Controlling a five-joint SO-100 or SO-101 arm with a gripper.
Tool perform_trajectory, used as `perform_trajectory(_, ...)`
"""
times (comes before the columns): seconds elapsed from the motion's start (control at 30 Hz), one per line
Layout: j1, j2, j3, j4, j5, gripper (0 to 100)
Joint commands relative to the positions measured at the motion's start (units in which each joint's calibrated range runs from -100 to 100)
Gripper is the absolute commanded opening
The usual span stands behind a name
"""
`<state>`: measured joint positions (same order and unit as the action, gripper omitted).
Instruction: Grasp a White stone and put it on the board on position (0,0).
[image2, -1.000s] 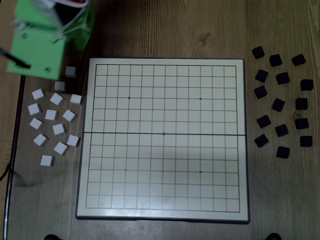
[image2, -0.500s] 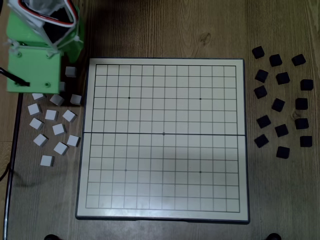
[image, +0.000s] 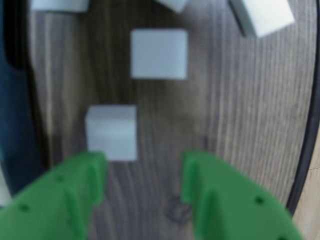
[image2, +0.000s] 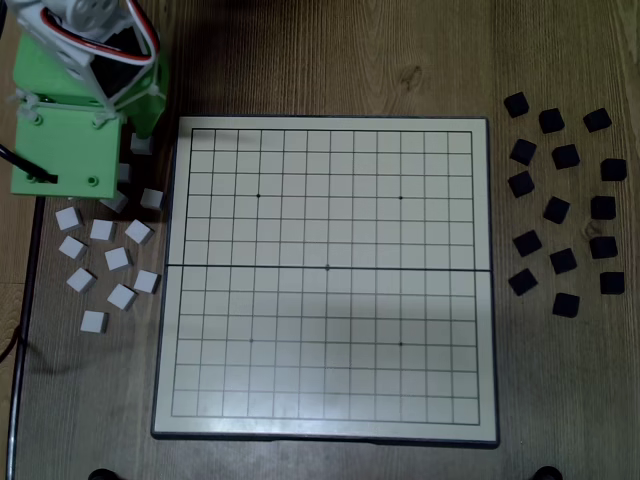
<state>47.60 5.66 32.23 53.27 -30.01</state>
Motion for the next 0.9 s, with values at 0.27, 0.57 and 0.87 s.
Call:
perform_trajectory(0.27,-1.86,-0.28,-1.12,-1.06,-0.83,13)
perform_trajectory(0.57,-3.31,-0.11,0.14,-1.31,-1.51,13)
perform_trajectory(0.87,-4.13,1.16,1.49,-2.8,-1.76,13)
